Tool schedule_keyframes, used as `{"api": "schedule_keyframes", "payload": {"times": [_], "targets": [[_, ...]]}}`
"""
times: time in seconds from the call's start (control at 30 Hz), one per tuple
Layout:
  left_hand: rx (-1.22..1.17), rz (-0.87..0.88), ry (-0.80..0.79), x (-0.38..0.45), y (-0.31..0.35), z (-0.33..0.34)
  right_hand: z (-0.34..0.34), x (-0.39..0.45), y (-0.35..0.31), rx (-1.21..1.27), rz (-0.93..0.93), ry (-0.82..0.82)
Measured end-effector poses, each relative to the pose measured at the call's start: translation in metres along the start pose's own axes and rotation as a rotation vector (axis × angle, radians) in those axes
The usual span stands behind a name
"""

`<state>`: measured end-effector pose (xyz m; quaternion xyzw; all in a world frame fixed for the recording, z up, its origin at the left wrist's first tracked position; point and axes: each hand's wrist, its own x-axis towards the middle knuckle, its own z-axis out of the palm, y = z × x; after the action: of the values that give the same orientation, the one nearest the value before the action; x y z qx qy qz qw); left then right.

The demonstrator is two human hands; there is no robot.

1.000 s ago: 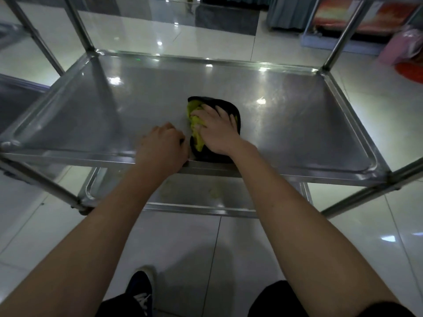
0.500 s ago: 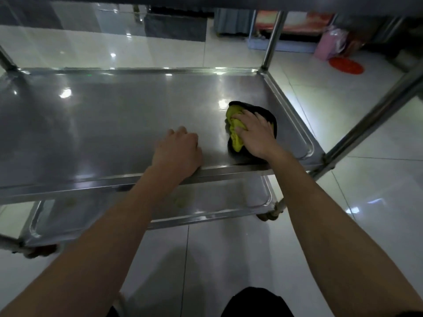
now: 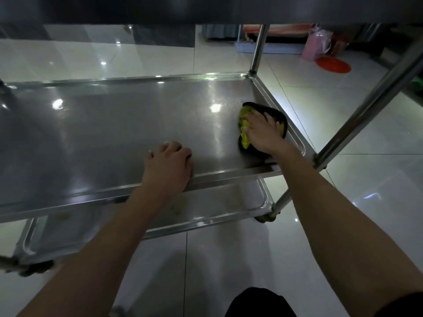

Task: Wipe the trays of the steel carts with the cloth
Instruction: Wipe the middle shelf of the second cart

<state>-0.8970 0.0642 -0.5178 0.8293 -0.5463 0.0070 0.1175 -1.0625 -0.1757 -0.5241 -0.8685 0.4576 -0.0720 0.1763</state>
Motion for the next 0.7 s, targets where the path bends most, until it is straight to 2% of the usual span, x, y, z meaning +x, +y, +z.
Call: {"api": "schedule_keyframes", "payload": {"times": [0.13, 0.33, 0.47, 0.57, 0.7], "targets": [[-0.058, 0.019, -0.045, -0.002, -0.021, -0.014, 0.025, 0.004, -0.062, 0.032, -0.137, -0.049], [0.040, -0.212, -0.036, -0.022, -0.093, -0.039, 0.071, 0.006, -0.163, 0.031, -0.323, -0.117], [0.044, -0.240, -0.073, -0.030, -0.114, -0.047, 0.102, 0.003, -0.229, 0.051, -0.462, -0.172], [0.014, -0.237, -0.098, -0.032, -0.117, -0.048, 0.111, 0.004, -0.245, 0.069, -0.499, -0.167], [0.016, -0.259, -0.090, -0.023, -0.109, -0.050, 0.106, 0.012, -0.231, 0.065, -0.511, -0.164]]}}
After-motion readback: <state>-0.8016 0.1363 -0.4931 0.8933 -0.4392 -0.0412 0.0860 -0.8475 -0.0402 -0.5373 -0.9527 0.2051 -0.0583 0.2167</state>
